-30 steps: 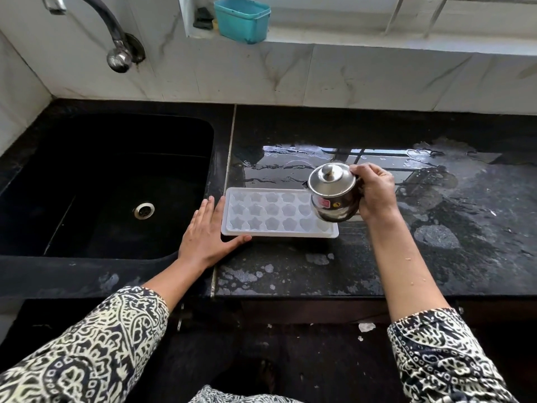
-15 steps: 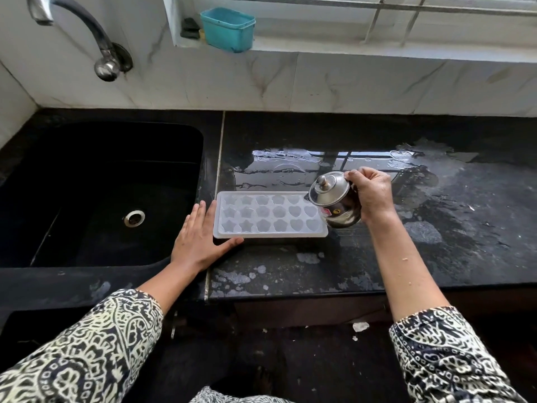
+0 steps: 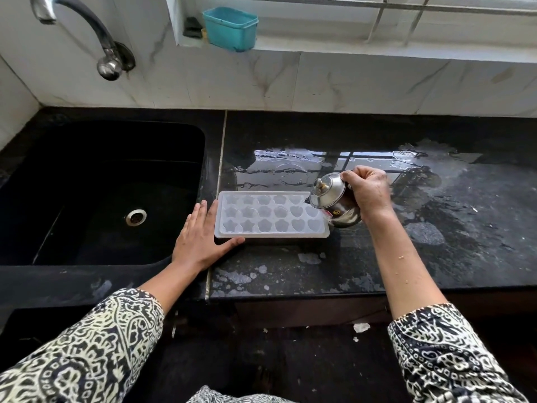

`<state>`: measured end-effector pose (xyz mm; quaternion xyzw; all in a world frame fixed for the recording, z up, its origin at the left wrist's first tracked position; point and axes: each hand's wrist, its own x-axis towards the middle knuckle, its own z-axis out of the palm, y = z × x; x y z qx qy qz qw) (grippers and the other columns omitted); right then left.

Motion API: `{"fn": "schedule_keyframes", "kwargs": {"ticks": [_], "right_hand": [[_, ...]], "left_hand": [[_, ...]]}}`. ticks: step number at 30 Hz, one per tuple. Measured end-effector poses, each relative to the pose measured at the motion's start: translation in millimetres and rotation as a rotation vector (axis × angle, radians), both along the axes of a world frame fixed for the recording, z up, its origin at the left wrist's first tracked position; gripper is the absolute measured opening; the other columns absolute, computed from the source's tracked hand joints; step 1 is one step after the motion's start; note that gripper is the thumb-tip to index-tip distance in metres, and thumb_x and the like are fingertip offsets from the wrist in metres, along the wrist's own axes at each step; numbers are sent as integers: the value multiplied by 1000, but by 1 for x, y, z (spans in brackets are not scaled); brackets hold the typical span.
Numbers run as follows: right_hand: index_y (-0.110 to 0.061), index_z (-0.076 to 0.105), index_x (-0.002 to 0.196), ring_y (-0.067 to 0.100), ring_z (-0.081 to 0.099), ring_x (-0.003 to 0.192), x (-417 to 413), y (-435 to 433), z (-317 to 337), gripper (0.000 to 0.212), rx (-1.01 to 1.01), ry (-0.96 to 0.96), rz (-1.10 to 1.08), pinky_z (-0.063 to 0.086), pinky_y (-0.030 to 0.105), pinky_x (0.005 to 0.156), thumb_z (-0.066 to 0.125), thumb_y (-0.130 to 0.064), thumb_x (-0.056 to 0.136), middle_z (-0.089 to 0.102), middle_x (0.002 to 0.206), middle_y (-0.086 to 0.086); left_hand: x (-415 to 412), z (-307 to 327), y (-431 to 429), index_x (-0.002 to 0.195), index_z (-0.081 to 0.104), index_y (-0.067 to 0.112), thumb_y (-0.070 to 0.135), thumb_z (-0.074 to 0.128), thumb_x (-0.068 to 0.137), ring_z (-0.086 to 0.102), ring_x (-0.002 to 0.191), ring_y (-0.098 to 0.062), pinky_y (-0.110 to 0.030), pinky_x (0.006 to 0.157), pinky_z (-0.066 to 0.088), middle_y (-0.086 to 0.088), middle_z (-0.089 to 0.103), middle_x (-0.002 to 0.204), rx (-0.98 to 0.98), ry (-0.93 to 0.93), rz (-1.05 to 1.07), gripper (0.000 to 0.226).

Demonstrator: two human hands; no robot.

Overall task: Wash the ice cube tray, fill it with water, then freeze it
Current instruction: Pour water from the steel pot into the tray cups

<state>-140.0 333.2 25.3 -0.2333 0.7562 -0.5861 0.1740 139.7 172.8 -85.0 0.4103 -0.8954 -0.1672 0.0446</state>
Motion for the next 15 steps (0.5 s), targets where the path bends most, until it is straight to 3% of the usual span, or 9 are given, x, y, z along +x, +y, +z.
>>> {"fn": "schedule_keyframes", "kwargs": {"ticks": [10, 15], "right_hand": [[-18, 42, 54, 7, 44, 49, 2, -3, -1, 36, 16, 41, 5, 44, 22, 52, 63, -12, 83, 45, 55, 0], [-19, 39, 52, 16, 41, 55, -1, -3, -2, 36, 25, 46, -1, 39, 31, 57, 62, -13, 79, 41, 56, 3]], "left_hand": [[-1, 1, 0, 153, -8, 25, 97, 19, 59, -9, 148, -16, -34, 119, -4, -6, -5, 162, 2, 1, 3, 121], [0, 1, 1, 153, -8, 25, 96, 20, 58, -10, 148, -16, -34, 119, -4, -5, -5, 162, 5, 2, 6, 122]]}}
